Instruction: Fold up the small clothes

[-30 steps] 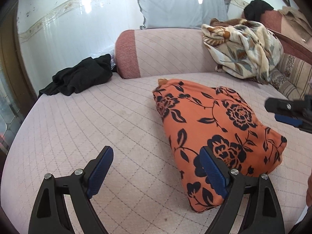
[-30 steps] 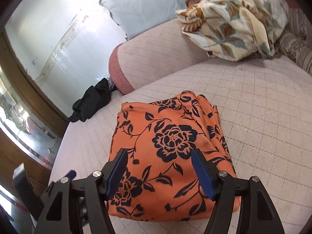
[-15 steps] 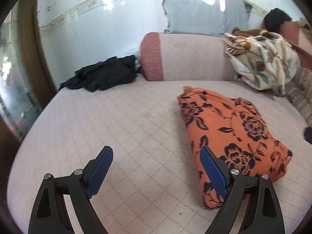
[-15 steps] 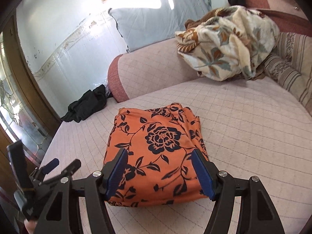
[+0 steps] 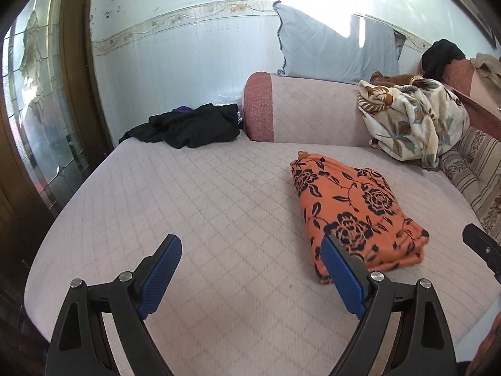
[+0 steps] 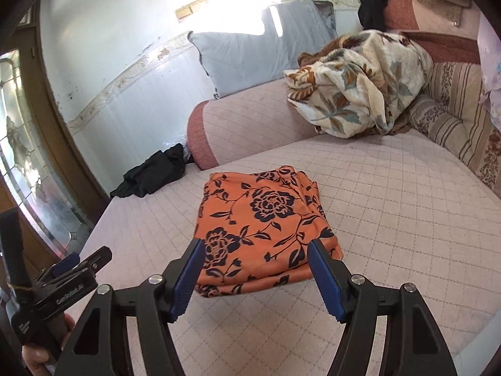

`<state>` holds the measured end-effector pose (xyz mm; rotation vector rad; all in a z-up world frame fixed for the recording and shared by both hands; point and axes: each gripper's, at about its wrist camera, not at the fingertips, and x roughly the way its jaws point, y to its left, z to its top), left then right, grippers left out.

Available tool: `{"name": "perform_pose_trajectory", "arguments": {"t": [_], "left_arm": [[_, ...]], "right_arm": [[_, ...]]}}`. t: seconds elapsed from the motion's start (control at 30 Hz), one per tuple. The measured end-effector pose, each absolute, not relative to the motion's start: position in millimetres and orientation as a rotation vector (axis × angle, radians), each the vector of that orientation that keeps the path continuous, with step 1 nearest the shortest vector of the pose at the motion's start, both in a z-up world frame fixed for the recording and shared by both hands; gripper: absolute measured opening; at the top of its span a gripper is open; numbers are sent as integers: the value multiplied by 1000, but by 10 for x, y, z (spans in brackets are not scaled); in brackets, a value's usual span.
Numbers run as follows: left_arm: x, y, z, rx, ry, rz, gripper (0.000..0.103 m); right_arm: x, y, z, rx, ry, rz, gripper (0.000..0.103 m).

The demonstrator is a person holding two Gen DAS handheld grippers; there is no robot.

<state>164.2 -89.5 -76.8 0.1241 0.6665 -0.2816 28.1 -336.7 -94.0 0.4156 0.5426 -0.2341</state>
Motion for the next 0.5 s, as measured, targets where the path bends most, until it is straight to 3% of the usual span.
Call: {"name": "perform_pose_trajectory", "arguments": {"t": [0.2,0.3,0.5], "left_arm": [[1273,-712,-425,125,599,-254,91],[1204,-667,-329,112,576,-249,102],[1576,-791,-577,114,677,-306,102]], "right_arm": [[52,-3145,-782,398,541,-191,71],[-19,-3059,-721,377,541,-170,71],[202,-3256,-792,422,595,-104,77]]}}
